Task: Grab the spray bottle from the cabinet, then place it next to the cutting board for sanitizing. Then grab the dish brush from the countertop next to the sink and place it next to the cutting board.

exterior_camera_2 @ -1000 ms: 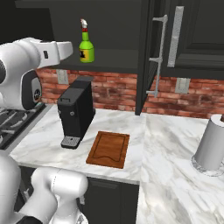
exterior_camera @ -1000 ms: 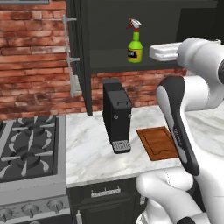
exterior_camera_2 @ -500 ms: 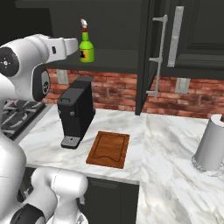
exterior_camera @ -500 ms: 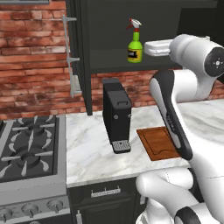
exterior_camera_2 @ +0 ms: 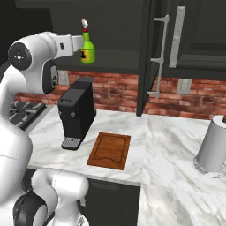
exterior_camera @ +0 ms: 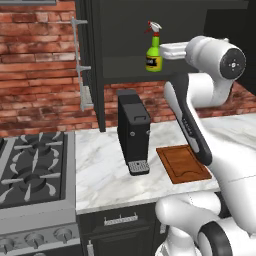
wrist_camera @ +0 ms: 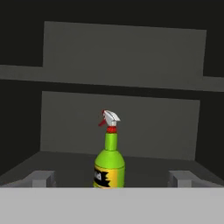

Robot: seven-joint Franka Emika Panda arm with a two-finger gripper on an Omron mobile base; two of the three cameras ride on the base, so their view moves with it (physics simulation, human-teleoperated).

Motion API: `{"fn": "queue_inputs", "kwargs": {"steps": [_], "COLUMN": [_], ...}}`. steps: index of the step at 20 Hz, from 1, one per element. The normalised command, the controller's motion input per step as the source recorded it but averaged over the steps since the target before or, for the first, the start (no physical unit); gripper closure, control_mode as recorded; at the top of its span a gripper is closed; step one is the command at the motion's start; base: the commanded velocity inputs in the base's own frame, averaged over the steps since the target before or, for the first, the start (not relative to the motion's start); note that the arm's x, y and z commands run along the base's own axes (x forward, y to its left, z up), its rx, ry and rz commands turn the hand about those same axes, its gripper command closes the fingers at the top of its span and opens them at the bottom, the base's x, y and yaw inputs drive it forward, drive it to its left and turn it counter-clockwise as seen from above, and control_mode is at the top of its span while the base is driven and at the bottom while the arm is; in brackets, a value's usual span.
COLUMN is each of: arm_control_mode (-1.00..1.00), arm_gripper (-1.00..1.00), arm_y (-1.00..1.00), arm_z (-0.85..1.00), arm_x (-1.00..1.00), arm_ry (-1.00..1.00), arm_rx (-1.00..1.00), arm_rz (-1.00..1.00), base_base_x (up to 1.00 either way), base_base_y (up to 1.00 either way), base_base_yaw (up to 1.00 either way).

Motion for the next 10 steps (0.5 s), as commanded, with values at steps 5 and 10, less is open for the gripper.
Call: {"fn": "queue_inputs", "kwargs": {"steps": [5,10], "arm_control_mode": [-1.00,-1.00], "arm_gripper": [-1.00,-1.00], "arm_y": [0.00,0.00], "arm_z": [-0.16,-0.09], "arm_x": [0.51,0.55], "arm_ry": [0.00,0.01], "arm_rx": [0.00,0.00], "arm_rz": [0.00,0.00], "base_base_x": [0.00,0.00], "base_base_y": [0.00,0.00], "base_base_yaw": [0.00,0.00]}}
